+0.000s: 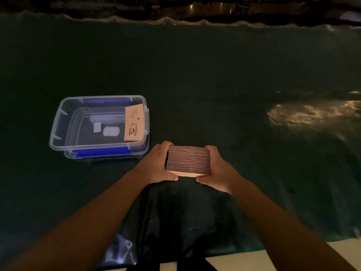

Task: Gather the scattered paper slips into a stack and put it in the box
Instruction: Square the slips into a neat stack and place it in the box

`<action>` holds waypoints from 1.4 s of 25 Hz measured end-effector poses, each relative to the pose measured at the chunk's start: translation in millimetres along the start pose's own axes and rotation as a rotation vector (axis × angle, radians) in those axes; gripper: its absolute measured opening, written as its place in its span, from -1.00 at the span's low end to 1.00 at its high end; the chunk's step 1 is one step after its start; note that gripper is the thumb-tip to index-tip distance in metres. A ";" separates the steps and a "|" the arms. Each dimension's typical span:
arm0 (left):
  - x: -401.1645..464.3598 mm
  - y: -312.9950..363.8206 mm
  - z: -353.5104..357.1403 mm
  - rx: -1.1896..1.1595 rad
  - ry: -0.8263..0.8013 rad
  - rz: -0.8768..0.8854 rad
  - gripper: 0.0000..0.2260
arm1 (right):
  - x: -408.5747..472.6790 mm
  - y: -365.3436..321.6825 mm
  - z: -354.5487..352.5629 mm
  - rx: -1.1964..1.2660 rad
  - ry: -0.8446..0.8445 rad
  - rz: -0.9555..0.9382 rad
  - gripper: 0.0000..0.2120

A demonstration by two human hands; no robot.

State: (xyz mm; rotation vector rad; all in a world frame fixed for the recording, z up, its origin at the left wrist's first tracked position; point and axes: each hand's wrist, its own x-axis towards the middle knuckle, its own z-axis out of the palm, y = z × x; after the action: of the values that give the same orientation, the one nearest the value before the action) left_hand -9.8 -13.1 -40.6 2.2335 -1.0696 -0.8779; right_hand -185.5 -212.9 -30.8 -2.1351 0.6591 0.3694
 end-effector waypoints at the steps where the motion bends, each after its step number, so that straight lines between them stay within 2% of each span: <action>1: 0.2 -0.2 -0.3 0.001 -0.006 -0.001 -0.06 | 0.6 -0.5 -0.8 0.011 -0.004 0.003 -0.01; 6: -5.0 7.9 -5.1 -0.020 0.007 -0.014 -0.13 | -6.2 -10.3 -5.1 0.033 -0.009 -0.002 -0.03; 9: -13.8 18.3 -22.9 -0.146 0.004 -0.039 -0.15 | -15.1 -27.8 -16.5 0.086 0.001 -0.039 -0.05; 12: -32.9 30.6 -56.8 -0.428 -0.004 -0.042 -0.19 | -25.0 -55.8 -29.3 0.246 0.012 -0.077 -0.11; 15: -54.3 37.0 -89.4 -0.809 -0.005 0.007 -0.17 | -27.8 -91.3 -33.6 0.469 -0.006 -0.101 -0.11; 19: -73.0 43.4 -118.3 -1.223 0.110 0.025 -0.24 | -21.3 -155.3 -21.6 0.675 -0.089 -0.066 -0.16; 23: -87.0 37.5 -142.1 -1.281 0.309 -0.028 -0.30 | -12.7 -214.7 4.2 0.704 -0.106 -0.007 -0.15; 27: -102.2 7.5 -178.9 -1.294 0.405 -0.063 -0.33 | 5.0 -261.1 21.6 0.658 -0.201 -0.002 -0.23; 32: -97.6 -36.9 -216.8 -1.279 0.344 -0.247 -0.58 | 43.1 -303.1 40.5 0.693 -0.124 -0.004 -0.55; 35: -85.2 -55.1 -223.3 -1.280 0.301 -0.315 -0.60 | 65.0 -314.1 55.5 0.695 -0.099 0.064 -0.51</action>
State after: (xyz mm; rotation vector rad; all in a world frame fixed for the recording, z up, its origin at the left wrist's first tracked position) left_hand 139.2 123.5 98.3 1.3244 0.0887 -0.9105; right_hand 46.8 -32.2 108.4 -1.4296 0.6778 0.2313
